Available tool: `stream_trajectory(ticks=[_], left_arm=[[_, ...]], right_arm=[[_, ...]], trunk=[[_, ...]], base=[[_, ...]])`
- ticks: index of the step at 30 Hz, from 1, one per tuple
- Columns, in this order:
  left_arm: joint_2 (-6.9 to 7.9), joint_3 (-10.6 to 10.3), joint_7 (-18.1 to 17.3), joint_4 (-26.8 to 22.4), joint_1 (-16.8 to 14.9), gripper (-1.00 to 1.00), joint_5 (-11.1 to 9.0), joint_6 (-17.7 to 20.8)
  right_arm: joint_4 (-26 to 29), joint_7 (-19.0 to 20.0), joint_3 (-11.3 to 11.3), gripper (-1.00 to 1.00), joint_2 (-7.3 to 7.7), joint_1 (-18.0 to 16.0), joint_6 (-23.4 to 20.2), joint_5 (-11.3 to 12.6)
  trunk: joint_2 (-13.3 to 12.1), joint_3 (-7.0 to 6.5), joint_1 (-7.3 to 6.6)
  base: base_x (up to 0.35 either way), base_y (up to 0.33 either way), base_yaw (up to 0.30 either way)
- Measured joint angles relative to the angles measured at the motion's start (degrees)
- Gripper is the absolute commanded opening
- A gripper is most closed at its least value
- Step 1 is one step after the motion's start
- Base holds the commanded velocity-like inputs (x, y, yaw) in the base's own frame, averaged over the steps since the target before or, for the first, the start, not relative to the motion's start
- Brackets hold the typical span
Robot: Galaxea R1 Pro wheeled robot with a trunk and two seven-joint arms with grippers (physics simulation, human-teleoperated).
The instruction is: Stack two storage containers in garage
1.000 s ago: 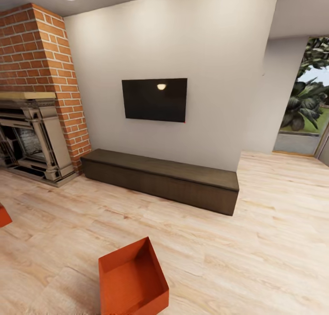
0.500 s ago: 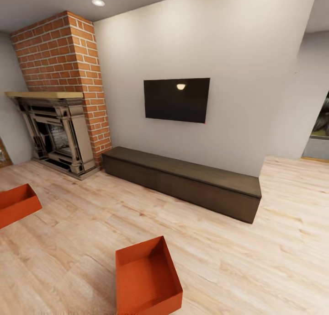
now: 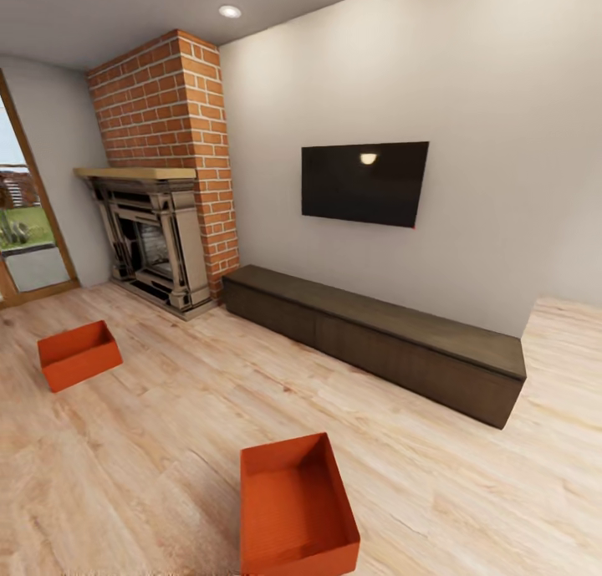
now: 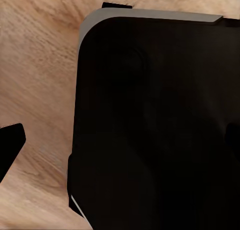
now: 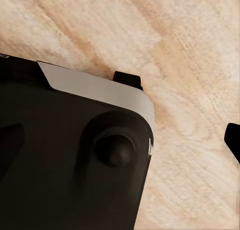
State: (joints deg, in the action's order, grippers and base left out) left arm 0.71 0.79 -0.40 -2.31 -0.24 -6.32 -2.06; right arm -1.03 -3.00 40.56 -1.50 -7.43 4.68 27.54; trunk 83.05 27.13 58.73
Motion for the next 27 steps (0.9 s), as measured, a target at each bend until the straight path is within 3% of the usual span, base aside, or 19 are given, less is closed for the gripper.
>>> stream_trajectory(ticks=[6,21,27], left_arm=[[0.0,0.0,0.1,0.0,0.0,1.0,0.0,0.0],[0.01,0.0,0.0,0.0,0.0,1.0,0.0,0.0],[0.0,0.0,0.0,0.0,0.0,1.0,0.0,0.0]], right_arm=[[0.0,0.0,0.0,1.0,0.04,0.0,0.0,0.0],[0.0,0.0,0.2,1.0,0.02,0.0,0.0,-0.3],[0.0,0.0,0.1,1.0,0.04,0.0,0.0,-0.3]], trunk=[[0.0,0.0,-0.01],[0.0,0.0,-0.03],[0.0,0.0,-0.01]], base=[[0.044,-0.012,0.177],[0.238,-0.164,0.007],[0.15,-0.1,0.191]])
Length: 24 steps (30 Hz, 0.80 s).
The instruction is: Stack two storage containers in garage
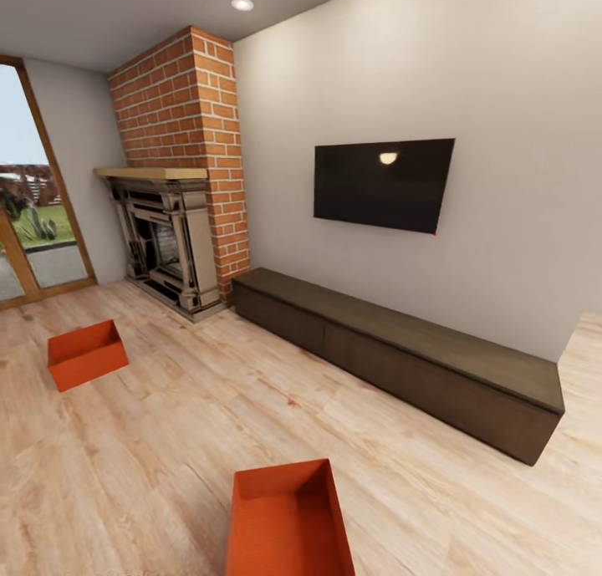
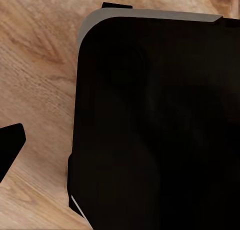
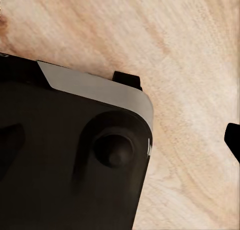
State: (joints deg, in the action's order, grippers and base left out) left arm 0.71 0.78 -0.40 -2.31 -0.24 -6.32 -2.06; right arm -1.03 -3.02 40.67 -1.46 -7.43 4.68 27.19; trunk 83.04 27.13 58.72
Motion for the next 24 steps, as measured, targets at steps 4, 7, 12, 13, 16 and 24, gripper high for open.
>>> stream_trajectory(ticks=[4,7,12,13,16,24], left_arm=[[0.0,0.0,0.0,0.0,0.0,1.0,0.0,0.0],[0.0,0.0,0.0,0.0,0.0,1.0,0.0,0.0],[0.0,0.0,0.1,0.0,0.0,1.0,0.0,0.0],[0.0,0.0,0.2,0.0,0.0,1.0,0.0,0.0],[-0.01,0.0,0.2,0.0,0.0,1.0,0.0,0.0],[0.0,0.0,0.2,0.0,0.0,1.0,0.0,0.0]], right_arm=[[0.0,0.0,0.0,1.0,0.0,0.0,0.0,0.0],[0.0,0.0,0.0,1.0,0.0,0.0,0.0,0.0],[0.0,0.0,0.1,1.0,0.0,0.0,0.0,0.0],[0.0,0.0,0.1,1.0,0.0,0.0,0.0,0.0],[0.0,0.0,0.1,1.0,0.0,0.0,0.0,0.0],[0.0,0.0,0.1,1.0,0.0,0.0,0.0,0.0]], trunk=[[0.0,0.0,0.01],[0.0,0.0,0.01],[0.0,0.0,0.01],[0.0,0.0,0.01],[0.0,0.0,0.0],[0.0,0.0,0.0]], base=[[0.013,-0.008,0.265],[0.003,-0.002,0.268],[0.006,-0.013,0.234],[0.044,-0.132,0.057],[0.067,-0.22,0.02],[0.079,-0.201,0.003]])
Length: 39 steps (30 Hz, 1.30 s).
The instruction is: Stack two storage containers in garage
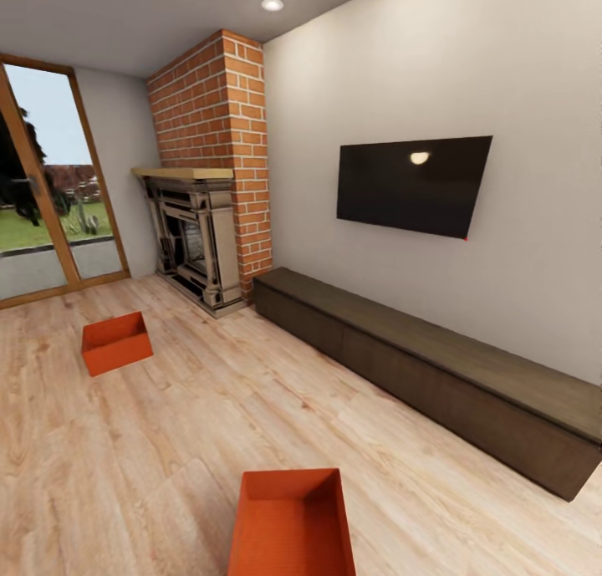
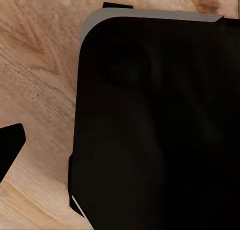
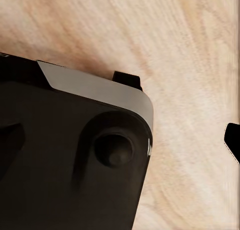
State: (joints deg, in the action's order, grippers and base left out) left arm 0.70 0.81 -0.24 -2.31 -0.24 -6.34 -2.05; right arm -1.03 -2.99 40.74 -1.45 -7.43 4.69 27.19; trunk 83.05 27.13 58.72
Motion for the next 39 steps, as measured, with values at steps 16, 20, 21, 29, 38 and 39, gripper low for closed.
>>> stream_trajectory(ticks=[16,20,21,29,38,39], left_arm=[[0.0,0.0,0.0,0.0,0.0,1.0,0.0,-0.1],[0.0,0.0,0.0,0.0,0.0,1.0,0.0,-0.1],[0.0,0.0,0.0,0.0,0.0,1.0,0.0,-0.1],[0.0,0.0,0.0,0.0,0.0,1.0,0.0,-0.1],[0.0,0.0,0.0,0.0,0.0,1.0,0.0,-0.1],[0.0,0.0,0.0,0.0,0.0,1.0,0.0,-0.1]], right_arm=[[0.0,0.0,-0.1,1.0,0.0,0.0,0.0,0.2],[0.0,0.0,-0.1,1.0,0.0,0.0,0.0,0.2],[0.0,0.0,-0.1,1.0,0.0,0.0,0.0,0.2],[0.0,0.0,-0.1,1.0,0.0,0.0,0.0,0.3],[0.0,0.0,-0.1,1.0,0.0,0.0,0.0,0.2],[0.0,0.0,-0.1,1.0,0.0,0.0,0.0,0.2]], trunk=[[0.0,0.0,0.01],[0.0,0.0,0.01],[0.0,0.0,0.01],[0.0,0.0,0.01],[0.0,0.0,0.01],[0.0,0.0,0.01]], base=[[0.006,-0.009,-0.068],[0.0,0.0,-0.051],[0.0,0.0,-0.02],[0.0,0.085,-0.006],[0.0,0.028,0.0],[0.0,0.004,0.0]])
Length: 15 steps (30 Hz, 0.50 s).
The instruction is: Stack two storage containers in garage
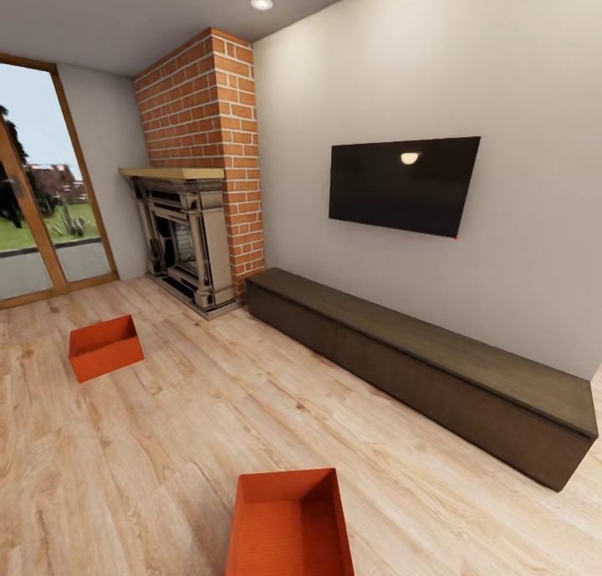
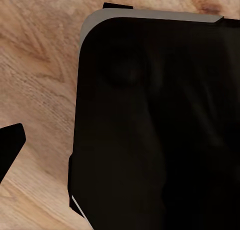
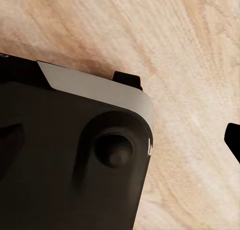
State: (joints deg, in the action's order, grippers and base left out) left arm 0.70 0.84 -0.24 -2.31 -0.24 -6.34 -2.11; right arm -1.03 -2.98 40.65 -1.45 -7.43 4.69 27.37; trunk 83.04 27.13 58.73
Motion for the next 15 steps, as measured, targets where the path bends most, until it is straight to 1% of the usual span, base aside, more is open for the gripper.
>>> stream_trajectory(ticks=[4,8,15], left_arm=[[0.0,0.0,0.0,0.0,0.0,1.0,0.0,0.0],[0.0,0.1,0.0,0.0,0.0,1.0,0.0,0.0],[0.0,0.0,0.0,0.0,0.0,1.0,0.0,0.0]], right_arm=[[0.0,0.0,0.0,1.0,0.0,0.0,0.0,0.0],[0.0,0.0,0.1,1.0,0.0,0.0,0.0,0.0],[0.0,0.0,0.0,1.0,0.0,0.0,0.0,0.1]], trunk=[[0.0,0.0,0.0],[0.0,0.0,0.0],[0.0,0.0,0.0]], base=[[0.0,0.018,0.0],[0.0,0.105,0.0],[0.0,0.012,0.0]])
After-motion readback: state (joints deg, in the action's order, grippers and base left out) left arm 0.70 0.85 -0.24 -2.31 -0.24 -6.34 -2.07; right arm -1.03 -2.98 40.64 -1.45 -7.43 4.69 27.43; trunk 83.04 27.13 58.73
